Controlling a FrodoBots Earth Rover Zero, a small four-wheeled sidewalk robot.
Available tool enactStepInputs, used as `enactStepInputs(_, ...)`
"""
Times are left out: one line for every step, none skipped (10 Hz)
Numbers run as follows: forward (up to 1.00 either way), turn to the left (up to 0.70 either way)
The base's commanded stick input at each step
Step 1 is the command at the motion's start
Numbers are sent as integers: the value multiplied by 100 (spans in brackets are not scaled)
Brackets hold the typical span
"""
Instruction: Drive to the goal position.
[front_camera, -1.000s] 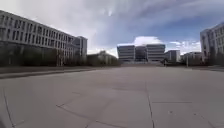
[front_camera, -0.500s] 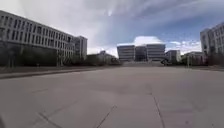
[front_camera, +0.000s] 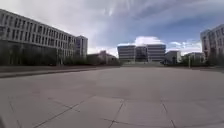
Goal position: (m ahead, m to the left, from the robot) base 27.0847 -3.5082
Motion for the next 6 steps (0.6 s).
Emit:
enactStepInputs(70,0)
enactStepInputs(70,0)
enactStepInputs(70,0)
enactStepInputs(70,0)
enactStepInputs(70,0)
enactStepInputs(70,0)
